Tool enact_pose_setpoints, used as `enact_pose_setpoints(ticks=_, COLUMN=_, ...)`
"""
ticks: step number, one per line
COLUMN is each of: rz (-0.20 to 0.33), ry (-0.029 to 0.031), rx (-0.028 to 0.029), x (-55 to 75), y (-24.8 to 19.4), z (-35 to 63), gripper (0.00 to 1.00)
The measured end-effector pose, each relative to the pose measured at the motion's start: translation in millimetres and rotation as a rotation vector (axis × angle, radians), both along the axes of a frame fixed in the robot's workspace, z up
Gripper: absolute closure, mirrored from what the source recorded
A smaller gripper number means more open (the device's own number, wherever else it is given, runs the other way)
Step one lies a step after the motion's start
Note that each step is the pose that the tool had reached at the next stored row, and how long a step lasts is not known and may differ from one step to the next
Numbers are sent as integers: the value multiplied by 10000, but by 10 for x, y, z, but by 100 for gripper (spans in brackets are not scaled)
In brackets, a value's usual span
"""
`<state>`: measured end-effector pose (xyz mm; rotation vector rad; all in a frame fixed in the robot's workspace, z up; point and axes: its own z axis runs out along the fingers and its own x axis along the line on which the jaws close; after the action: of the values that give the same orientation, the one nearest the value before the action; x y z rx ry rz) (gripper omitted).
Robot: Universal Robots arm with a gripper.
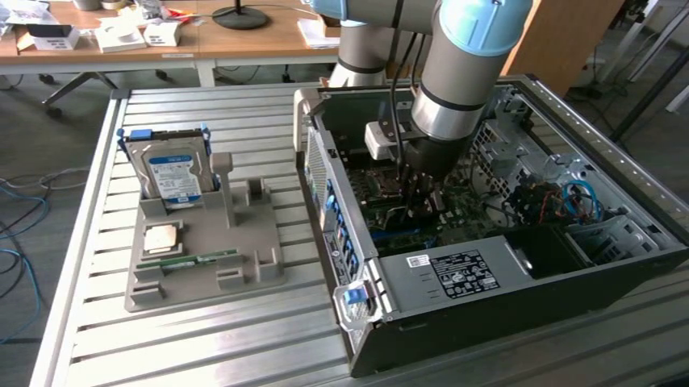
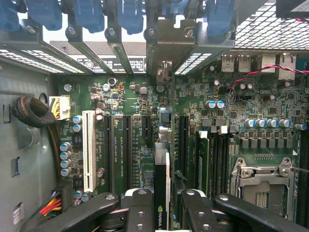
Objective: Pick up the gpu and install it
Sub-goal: 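Insert the gpu into the slot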
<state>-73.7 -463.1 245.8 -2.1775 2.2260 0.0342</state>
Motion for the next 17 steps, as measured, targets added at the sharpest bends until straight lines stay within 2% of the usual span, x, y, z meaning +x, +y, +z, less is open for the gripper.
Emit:
enact_pose_setpoints(ticks=9, rz=0, ry=0, rx=3, x=0, y=0, z=-1, gripper=73)
enact_pose_setpoints(ticks=10, rz=0, ry=-1, rx=2, x=0, y=0, z=-1, gripper=67)
enact_pose_setpoints(ticks=11, rz=0, ry=-1, rx=2, x=0, y=0, z=-1, gripper=67)
enact_pose_setpoints(ticks=12, rz=0, ry=-1, rx=1, x=0, y=0, z=-1, gripper=60)
enact_pose_setpoints(ticks=17, rz=-1, ry=0, rx=0, x=0, y=0, z=0, gripper=60)
